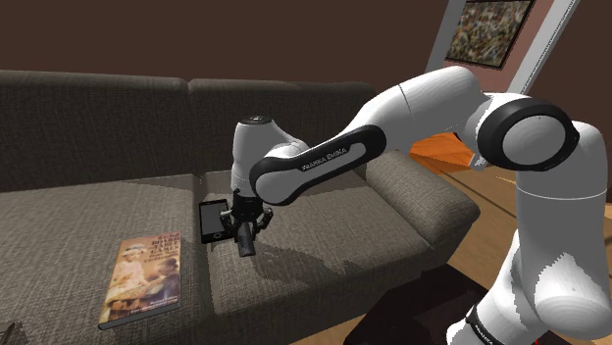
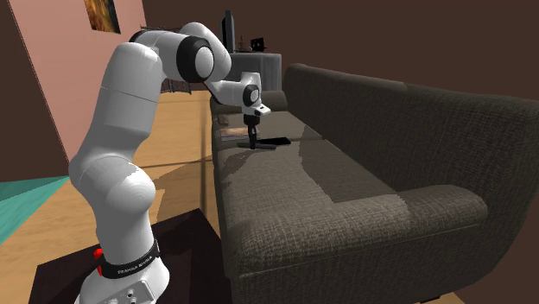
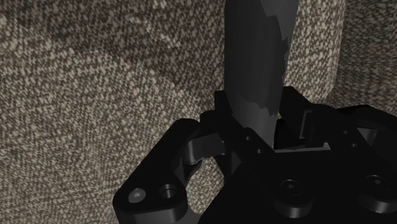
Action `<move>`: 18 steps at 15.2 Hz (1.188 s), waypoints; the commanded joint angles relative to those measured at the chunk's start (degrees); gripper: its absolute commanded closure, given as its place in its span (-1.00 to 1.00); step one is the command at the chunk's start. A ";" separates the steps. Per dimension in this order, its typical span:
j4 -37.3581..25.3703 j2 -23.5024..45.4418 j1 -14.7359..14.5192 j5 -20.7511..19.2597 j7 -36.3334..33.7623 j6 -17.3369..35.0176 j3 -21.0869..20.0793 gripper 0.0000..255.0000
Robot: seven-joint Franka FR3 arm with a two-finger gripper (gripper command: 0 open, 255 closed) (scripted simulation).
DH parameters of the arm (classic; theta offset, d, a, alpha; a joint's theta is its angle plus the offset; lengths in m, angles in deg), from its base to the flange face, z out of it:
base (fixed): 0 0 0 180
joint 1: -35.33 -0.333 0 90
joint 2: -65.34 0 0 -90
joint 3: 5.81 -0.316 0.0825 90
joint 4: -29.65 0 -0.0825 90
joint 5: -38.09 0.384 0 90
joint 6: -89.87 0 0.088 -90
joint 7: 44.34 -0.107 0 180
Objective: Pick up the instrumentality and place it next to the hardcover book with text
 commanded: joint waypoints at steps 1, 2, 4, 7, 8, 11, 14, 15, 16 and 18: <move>0.00 0.01 0.01 0.00 -0.01 -0.01 0.01 1.00; 0.01 0.01 0.01 0.00 -0.01 -0.01 0.01 -1.00; 0.01 0.00 0.01 0.00 0.00 -0.01 0.01 -1.00; 0.01 0.00 0.01 0.00 0.00 -0.01 0.01 -1.00; -0.40 -1.07 0.19 0.33 0.20 -1.47 -0.15 -1.00; -1.96 -3.80 0.63 1.18 0.73 -5.68 -0.53 -1.00; -1.95 -3.80 0.63 1.19 0.73 -5.68 -0.52 -1.00; -1.96 -3.80 0.63 1.19 0.73 -5.68 -0.52 -1.00; -1.96 -3.80 0.63 1.19 0.73 -5.68 -0.52 -1.00; -1.96 -3.80 0.63 1.19 0.73 -5.68 -0.52 -1.00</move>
